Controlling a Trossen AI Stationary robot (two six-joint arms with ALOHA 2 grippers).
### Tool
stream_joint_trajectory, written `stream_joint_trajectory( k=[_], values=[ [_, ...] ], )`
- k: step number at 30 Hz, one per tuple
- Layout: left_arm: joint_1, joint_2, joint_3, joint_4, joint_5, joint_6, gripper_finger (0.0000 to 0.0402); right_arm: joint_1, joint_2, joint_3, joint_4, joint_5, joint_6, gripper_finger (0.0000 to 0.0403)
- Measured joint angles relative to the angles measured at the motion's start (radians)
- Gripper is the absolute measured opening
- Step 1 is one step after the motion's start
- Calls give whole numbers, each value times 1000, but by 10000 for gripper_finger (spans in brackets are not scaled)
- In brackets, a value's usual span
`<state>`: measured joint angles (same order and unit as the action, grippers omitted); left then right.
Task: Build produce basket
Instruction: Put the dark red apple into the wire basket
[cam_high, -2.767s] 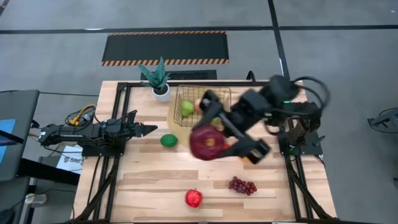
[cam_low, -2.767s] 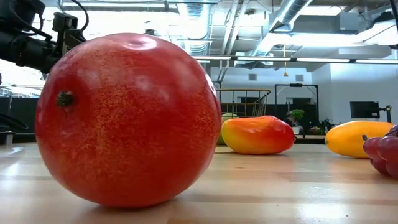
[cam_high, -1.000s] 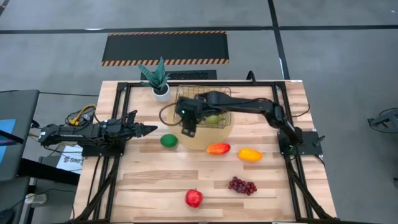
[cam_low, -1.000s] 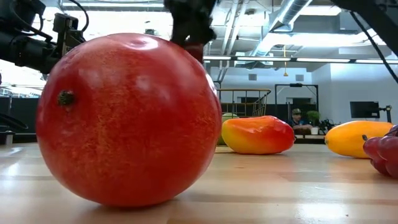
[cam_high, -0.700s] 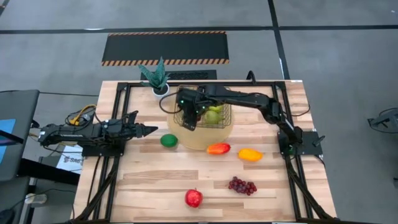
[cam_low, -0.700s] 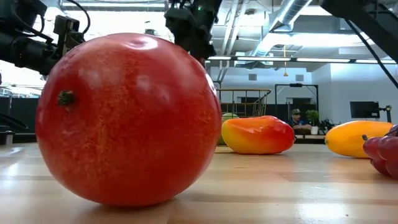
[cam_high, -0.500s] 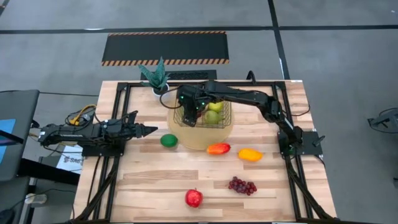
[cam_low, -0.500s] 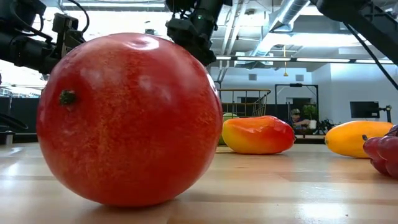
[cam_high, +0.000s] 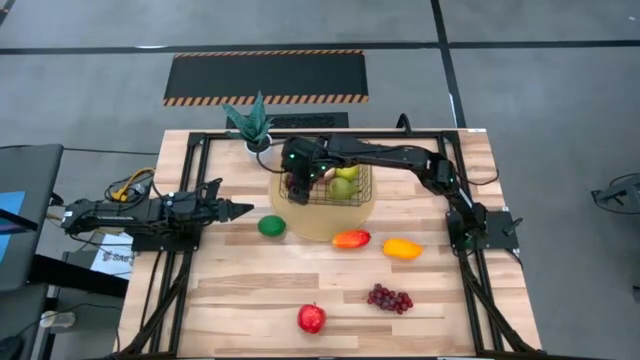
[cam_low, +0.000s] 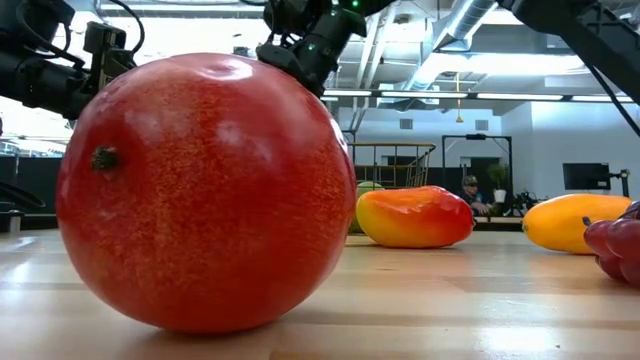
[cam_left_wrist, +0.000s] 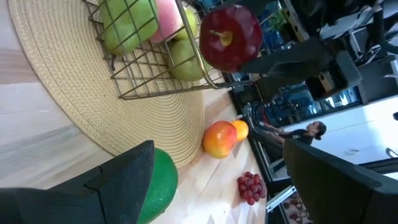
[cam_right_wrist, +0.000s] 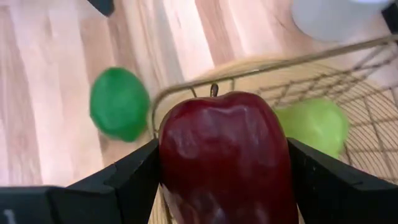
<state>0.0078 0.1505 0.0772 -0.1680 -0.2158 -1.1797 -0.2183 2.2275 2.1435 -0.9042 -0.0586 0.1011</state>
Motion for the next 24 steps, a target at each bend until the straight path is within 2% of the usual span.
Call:
stream_joint_trajectory(
  k=[8, 12, 20, 24],
  values=[
    [0, 0, 0, 0, -2, 27, 341, -34, -24, -109, -19, -11, -12, 318],
    [0, 0, 0, 0, -2, 26, 341, -34, -31, -177, 95, -51, -18, 318],
    [0, 0, 0, 0, -5, 26, 341, -48, -43, -289, 147, -69, -4, 318],
    [0, 0, -1, 0, -5, 26, 341, -46, -45, -334, 229, -75, -16, 317]
  ],
)
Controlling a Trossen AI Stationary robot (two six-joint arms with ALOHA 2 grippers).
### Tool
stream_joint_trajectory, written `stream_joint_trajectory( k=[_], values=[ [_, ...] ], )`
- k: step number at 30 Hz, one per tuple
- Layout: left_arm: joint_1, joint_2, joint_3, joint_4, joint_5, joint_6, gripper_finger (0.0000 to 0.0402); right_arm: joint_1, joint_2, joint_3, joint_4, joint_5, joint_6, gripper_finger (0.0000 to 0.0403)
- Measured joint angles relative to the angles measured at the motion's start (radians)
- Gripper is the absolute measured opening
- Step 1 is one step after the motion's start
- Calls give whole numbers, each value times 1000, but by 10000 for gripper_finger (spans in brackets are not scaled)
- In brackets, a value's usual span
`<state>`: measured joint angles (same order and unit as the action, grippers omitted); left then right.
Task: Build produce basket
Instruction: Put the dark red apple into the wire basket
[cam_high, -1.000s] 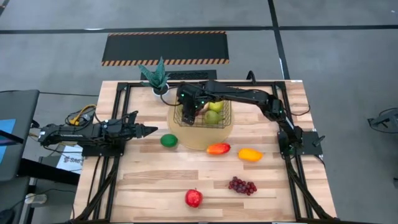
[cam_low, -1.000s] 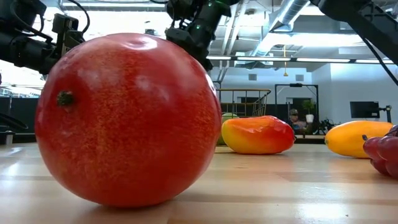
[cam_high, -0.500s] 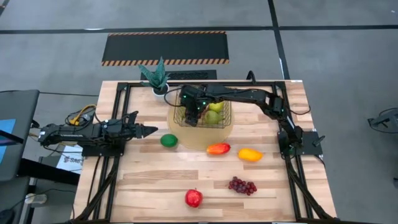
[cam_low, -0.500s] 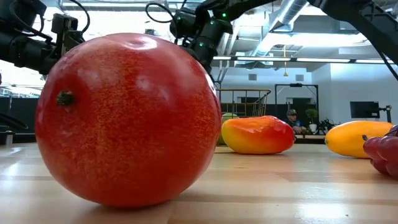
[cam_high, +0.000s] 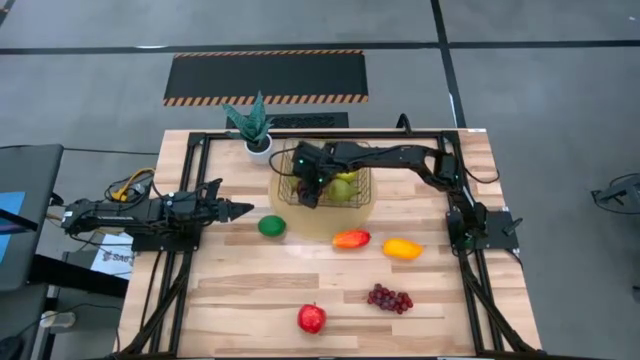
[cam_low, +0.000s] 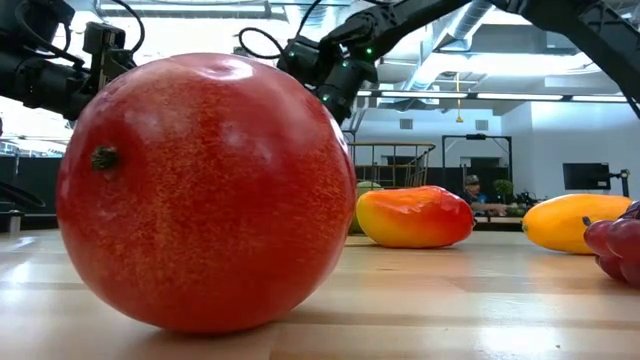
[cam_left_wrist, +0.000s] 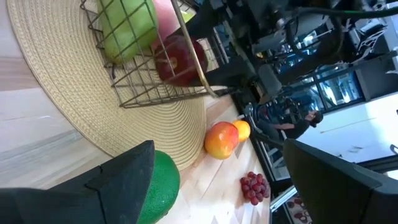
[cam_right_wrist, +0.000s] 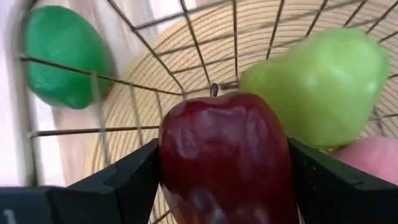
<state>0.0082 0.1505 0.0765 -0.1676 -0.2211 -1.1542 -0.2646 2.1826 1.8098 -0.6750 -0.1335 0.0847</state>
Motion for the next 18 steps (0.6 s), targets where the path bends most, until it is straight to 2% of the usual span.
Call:
stream_joint_trajectory(
  k=[12, 18],
  values=[
    [0, 0, 0, 1, -10, -11, 341, -12, 2, -9, 6, 2, -30, 318],
    [0, 0, 0, 1, -10, -12, 341, -11, 2, -9, -30, 3, -66, 334]
  ],
)
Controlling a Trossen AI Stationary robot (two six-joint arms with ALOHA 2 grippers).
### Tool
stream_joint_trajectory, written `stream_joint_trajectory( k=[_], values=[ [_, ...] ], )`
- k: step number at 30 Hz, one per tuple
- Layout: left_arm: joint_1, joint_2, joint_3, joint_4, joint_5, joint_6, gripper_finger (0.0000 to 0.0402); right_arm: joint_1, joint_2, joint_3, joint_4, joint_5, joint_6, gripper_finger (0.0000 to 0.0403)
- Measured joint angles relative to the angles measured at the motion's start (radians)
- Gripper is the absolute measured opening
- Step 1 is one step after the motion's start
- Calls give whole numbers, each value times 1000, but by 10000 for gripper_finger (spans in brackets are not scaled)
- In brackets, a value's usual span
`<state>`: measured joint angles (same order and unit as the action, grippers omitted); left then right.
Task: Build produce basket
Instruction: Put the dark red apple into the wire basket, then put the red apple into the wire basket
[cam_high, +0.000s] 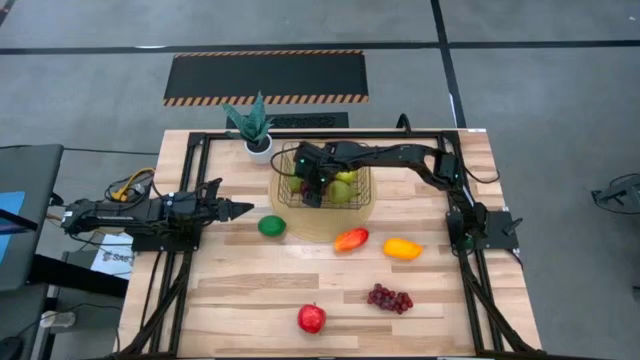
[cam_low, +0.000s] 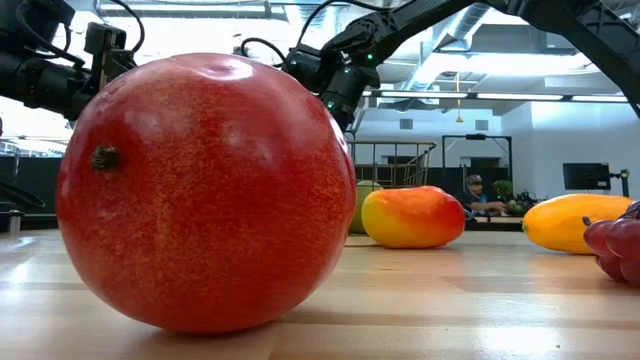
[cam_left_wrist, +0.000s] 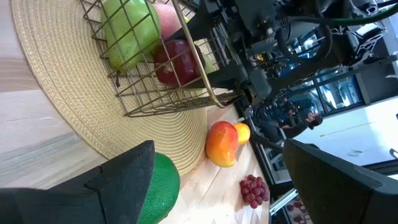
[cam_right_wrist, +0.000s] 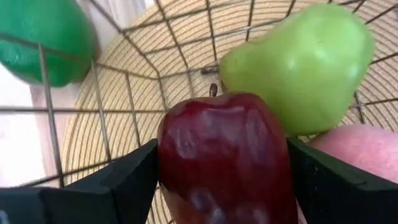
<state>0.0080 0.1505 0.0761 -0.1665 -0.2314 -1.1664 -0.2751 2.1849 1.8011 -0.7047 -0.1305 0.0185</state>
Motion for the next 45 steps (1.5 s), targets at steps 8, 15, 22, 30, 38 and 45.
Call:
stream_joint_trajectory(
  k=[8, 15, 22, 30, 38, 45],
  values=[
    [0, 0, 0, 0, -10, 1, 341, 6, 0, 0, -50, 1, -31, 345],
    [0, 0, 0, 0, -11, 2, 341, -2, 0, 0, -43, 1, -17, 343],
    [0, 0, 0, 0, -11, 2, 341, -4, 0, 0, -47, 4, -19, 363],
    [0, 0, 0, 0, -12, 2, 341, 3, 0, 1, -46, 28, -27, 381],
    [0, 0, 0, -1, -11, 2, 341, 4, 2, 19, -72, 27, -27, 389],
    [0, 0, 0, -1, -12, 7, 341, 6, -64, 169, -245, 0, -27, 386]
  ],
)
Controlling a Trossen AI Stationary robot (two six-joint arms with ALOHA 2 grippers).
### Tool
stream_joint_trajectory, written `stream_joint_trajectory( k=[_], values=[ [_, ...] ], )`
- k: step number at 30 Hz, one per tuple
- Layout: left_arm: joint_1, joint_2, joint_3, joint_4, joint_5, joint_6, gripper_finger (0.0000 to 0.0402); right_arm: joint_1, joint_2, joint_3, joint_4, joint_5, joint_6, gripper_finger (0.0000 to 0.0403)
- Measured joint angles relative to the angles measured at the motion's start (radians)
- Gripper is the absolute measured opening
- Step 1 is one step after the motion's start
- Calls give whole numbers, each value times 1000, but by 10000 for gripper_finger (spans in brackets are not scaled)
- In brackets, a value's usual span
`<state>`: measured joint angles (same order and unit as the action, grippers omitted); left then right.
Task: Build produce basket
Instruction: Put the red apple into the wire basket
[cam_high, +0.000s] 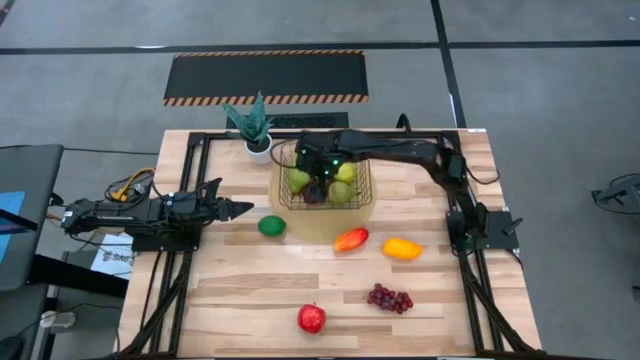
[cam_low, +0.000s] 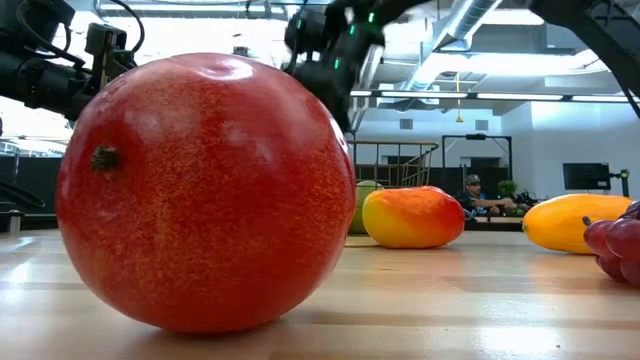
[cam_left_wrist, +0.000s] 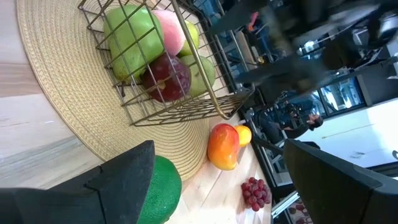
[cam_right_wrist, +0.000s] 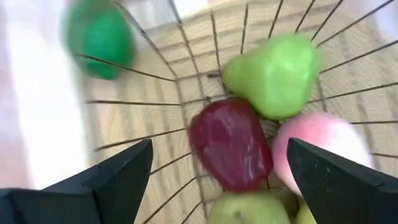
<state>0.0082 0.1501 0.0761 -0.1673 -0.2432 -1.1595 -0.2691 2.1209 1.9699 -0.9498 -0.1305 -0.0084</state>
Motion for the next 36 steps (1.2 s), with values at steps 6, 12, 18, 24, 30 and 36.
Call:
stream_joint_trajectory(
  k=[6, 12, 18, 24, 30, 36],
  values=[
    [0, 0, 0, 0, 0, 0, 341, 37, -141, 43, -71, -84, 62, 385],
    [0, 0, 0, 0, 0, 7, 341, 204, -297, 45, -73, -127, 189, 384],
    [0, 0, 0, 0, 0, 7, 341, 450, -348, 45, -25, 15, 245, 384],
    [0, 0, 0, 0, 0, 6, 341, 619, -272, 45, 117, 131, 247, 384],
    [0, 0, 0, 0, 1, -2, 341, 684, -143, 43, 225, 133, 161, 384],
    [0, 5, 0, 0, 6, 1, 341, 715, -5, 43, 290, 113, 26, 384]
  ],
)
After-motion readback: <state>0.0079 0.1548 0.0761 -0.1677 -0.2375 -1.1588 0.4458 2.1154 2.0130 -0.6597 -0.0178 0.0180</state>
